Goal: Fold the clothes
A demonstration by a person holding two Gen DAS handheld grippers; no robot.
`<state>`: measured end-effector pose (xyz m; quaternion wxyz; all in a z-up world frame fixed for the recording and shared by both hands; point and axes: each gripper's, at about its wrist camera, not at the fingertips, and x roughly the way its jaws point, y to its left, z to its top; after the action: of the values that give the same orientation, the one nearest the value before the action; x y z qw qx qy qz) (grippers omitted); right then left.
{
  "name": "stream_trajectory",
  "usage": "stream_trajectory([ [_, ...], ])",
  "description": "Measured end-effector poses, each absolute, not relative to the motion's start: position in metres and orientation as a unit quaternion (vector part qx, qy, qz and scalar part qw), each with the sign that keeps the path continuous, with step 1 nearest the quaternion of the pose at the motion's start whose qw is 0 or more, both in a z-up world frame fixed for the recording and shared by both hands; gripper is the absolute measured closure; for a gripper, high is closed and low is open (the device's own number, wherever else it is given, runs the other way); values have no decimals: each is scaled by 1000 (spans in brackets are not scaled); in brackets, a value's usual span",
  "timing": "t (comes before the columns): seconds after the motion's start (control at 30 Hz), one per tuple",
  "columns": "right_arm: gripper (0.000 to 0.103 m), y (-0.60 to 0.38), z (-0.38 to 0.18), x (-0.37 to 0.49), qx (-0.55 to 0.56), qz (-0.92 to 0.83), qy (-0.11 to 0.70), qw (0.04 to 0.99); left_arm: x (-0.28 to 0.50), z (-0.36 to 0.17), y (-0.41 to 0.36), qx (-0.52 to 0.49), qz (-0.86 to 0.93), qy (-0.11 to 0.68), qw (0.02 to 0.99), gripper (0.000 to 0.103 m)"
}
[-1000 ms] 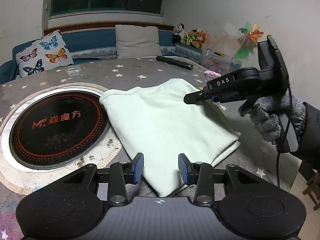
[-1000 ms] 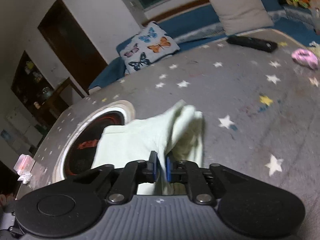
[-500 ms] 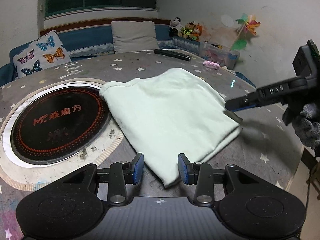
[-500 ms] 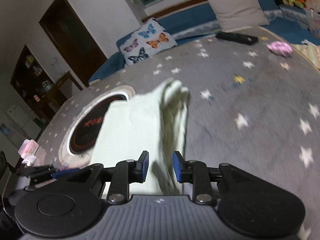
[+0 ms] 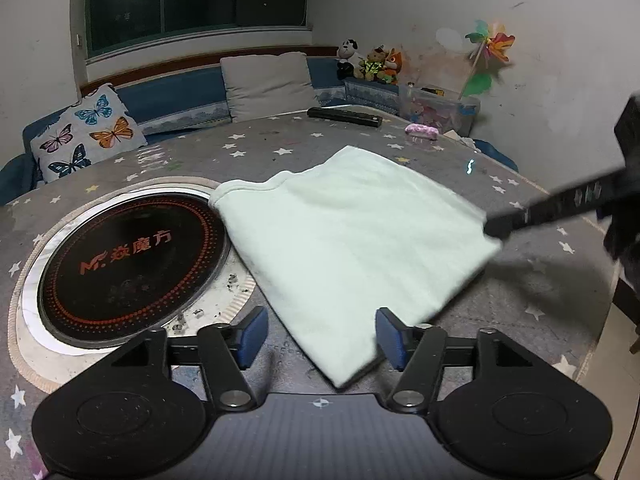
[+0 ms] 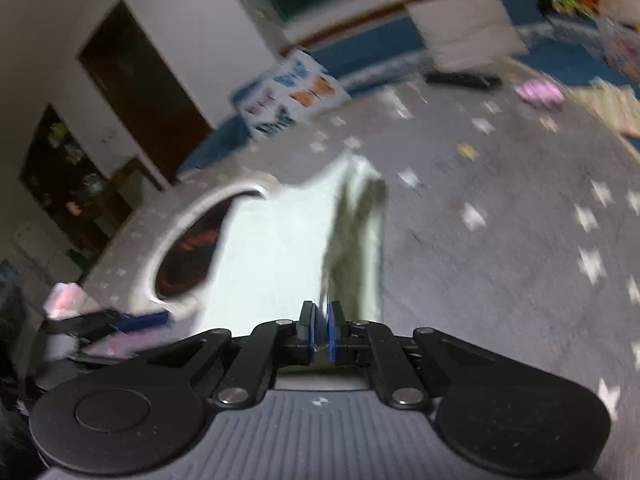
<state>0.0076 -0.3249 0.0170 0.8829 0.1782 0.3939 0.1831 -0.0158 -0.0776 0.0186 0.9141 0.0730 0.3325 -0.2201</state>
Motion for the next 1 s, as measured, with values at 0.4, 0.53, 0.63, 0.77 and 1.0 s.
stream_trajectory([
  [0.4, 85, -304, 43, 32, 118, 194, 345, 911, 6, 23, -89, 96, -191, 302, 929, 5],
  [0.53, 84, -283, 42, 64, 108, 213, 335, 911, 17, 17, -91, 101, -186, 307, 928, 2],
  [0.63, 84, -274, 37, 81, 98, 218, 334, 912, 23, 11, -90, 99, -182, 314, 926, 2],
  [0.77, 83, -271, 22, 97, 92, 203, 347, 911, 29, 2, -87, 98, -178, 326, 923, 2],
  [1.0, 84, -277, 15, 107, 89, 180, 348, 916, 30, -8, -82, 104, -175, 340, 918, 2],
])
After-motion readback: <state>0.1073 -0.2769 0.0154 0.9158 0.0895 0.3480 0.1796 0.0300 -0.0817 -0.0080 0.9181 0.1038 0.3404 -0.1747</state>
